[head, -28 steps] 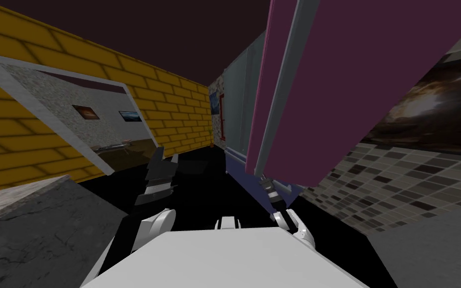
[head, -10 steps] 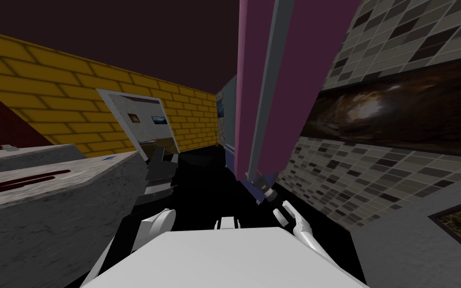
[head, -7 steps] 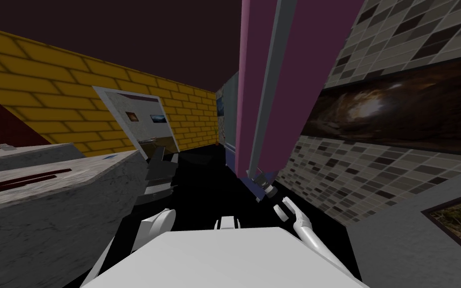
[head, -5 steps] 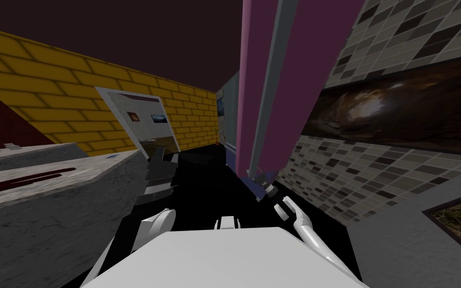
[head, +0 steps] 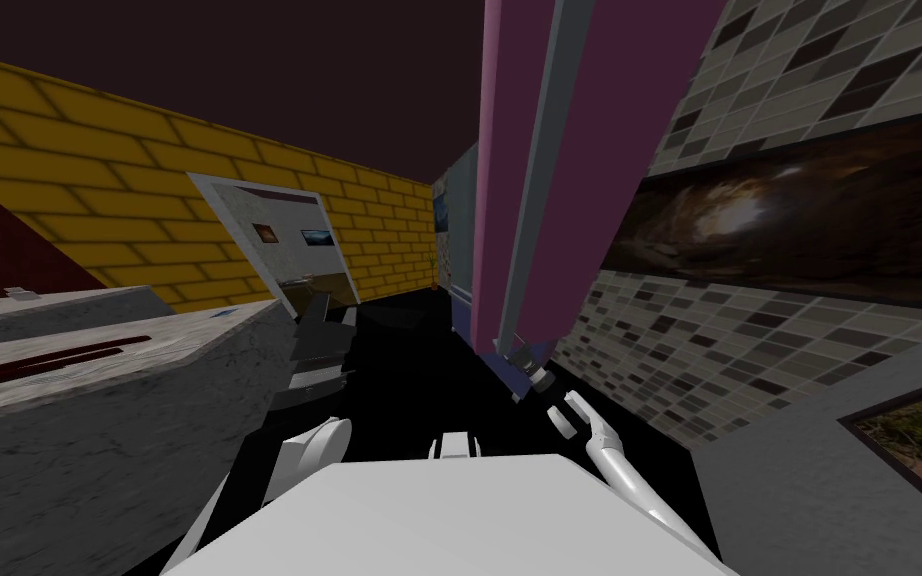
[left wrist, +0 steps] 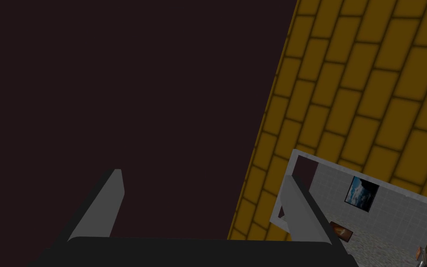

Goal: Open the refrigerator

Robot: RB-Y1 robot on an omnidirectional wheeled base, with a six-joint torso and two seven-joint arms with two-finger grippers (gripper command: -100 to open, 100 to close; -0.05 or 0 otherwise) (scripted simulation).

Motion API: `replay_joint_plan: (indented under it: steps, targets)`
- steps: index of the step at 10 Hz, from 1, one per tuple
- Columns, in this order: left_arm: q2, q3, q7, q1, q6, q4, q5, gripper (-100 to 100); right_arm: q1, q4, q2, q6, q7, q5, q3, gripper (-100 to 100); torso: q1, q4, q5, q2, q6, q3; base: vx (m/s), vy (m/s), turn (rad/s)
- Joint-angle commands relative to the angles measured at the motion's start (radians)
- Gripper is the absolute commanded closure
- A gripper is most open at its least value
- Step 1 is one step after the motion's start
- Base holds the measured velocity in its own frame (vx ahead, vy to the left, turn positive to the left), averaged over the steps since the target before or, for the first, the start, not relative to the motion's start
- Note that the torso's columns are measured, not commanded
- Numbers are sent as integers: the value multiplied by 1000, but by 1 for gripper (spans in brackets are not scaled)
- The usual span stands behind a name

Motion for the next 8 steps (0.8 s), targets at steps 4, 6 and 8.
replay_joint_plan:
  steps: [4,6,8]
  targets:
    - [0,0,0,0,0,0,0,0,-37,-32,-12,3,-36,-14,-13,-100,2,2,0,3,-1,1,-8,3,3]
    - [0,0,0,0,0,0,0,0,-37,-32,-12,3,-36,-14,-13,-100,0,2,1,1,-1,0,3,-3,3]
    - [0,0,0,0,0,0,0,0,-37,-32,-12,3,-36,-14,-13,-100,1,1,0,1,-1,0,-4,3,-5]
